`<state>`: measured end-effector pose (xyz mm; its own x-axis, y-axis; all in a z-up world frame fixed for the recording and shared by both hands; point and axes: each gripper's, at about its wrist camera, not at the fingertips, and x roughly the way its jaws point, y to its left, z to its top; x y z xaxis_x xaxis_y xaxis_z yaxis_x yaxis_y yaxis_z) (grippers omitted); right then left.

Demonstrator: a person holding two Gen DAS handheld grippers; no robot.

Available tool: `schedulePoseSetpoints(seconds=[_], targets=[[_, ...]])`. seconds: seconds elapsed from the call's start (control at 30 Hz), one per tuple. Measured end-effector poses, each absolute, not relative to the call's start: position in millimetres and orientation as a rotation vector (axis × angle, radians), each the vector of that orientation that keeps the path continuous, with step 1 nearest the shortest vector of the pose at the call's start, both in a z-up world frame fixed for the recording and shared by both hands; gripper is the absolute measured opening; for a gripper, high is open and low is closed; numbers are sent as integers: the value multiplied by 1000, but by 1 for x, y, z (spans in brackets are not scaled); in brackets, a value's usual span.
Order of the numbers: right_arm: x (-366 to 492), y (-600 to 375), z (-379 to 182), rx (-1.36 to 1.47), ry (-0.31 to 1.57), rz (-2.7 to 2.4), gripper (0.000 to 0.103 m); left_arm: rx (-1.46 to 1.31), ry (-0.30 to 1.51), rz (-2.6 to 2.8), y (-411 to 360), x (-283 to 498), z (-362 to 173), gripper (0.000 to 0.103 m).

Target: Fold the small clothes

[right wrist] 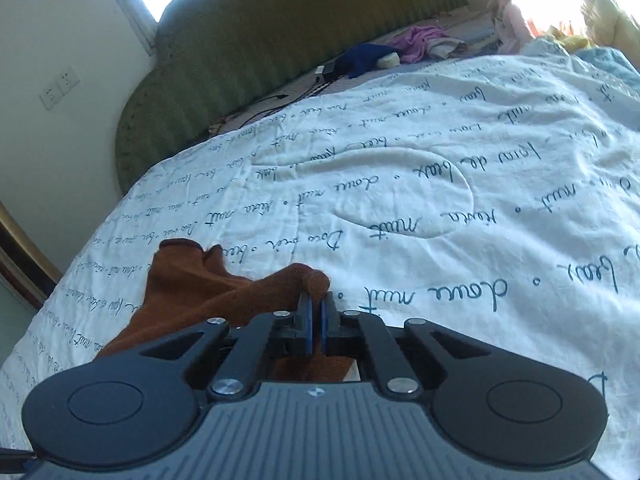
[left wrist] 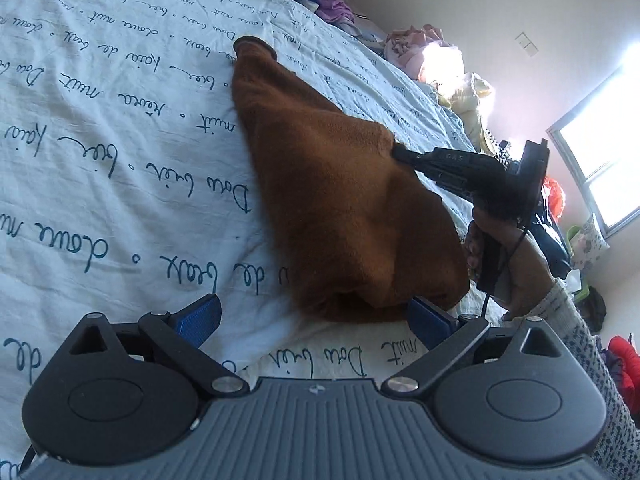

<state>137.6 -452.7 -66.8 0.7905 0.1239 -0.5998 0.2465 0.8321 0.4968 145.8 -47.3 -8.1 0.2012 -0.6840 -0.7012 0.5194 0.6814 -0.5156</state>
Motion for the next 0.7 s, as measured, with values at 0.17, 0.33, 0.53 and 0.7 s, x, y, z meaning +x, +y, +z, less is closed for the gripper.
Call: schedulePoseSetpoints(seconds=[0.17,0.33,0.53,0.7], targets=[[102,-443,-51,567,618,-96,83,-240,968,-917,-38,140,35,102],[30,-406,-11,520,490,25,80,-340,996,-1005,-67,147,31,103],[4,-340,-45,256,675,33,19,-224,1067,-937,-91,151,-32,102],[6,-374,-34,346,597,25,21,-251,1050,-959,-78,147,-11,103]])
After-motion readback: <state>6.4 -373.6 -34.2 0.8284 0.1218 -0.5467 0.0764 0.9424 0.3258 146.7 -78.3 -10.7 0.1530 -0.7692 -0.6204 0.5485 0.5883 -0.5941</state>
